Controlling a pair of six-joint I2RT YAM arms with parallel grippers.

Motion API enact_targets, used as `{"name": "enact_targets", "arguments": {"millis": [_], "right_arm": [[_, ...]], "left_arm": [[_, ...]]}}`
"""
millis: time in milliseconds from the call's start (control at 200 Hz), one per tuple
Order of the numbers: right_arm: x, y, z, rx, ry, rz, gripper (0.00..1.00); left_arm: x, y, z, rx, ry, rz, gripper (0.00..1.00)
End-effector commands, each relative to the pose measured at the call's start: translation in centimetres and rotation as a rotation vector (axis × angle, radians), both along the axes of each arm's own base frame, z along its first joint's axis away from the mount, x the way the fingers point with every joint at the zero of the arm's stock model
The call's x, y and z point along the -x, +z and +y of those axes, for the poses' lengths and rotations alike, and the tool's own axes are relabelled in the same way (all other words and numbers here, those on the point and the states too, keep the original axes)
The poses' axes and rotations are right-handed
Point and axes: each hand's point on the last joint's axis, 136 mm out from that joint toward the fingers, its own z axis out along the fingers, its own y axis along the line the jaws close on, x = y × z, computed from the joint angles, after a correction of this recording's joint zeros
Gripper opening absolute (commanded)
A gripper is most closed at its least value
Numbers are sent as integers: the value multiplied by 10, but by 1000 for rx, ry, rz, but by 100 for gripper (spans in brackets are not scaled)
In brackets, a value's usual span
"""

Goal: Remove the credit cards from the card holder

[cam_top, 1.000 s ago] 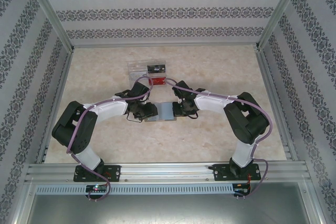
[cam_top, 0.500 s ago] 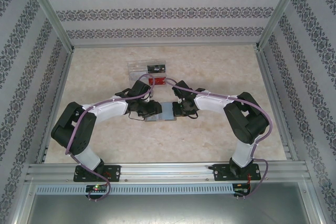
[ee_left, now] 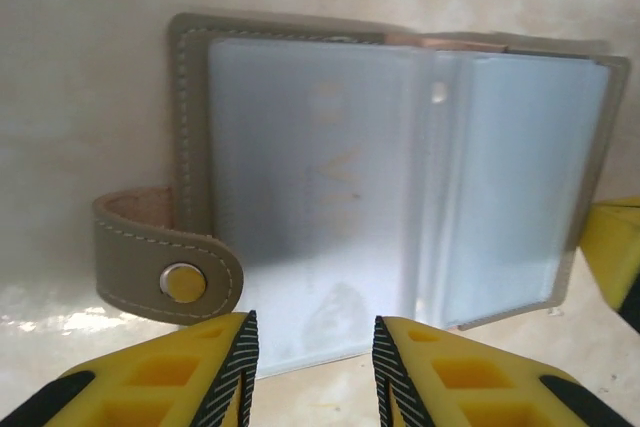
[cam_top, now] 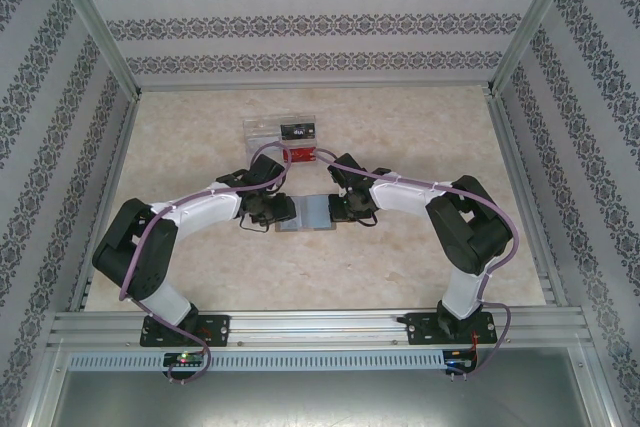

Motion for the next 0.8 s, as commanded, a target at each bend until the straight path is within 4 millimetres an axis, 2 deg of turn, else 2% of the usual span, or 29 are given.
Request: {"name": "enact_targets", "arguments": {"millis": [0, 255, 395, 640, 794], "right_arm": [[-2, -3, 11, -27, 1, -6, 0], [-1, -4, 13, -29, 3, -4, 0], [0, -3, 12, -27, 2, -5, 0], [1, -4, 12, -25, 3, -3, 0], [1, -4, 14, -28, 7, -1, 0]], "left_arm": [[2, -5, 7, -50, -10, 19, 36], [3, -12, -7, 10, -46, 50, 38], [5, -17, 1, -34, -29, 61, 38], [0, -2, 19, -96, 28, -11, 38], [2, -7, 17, -90, 19, 9, 38]]}}
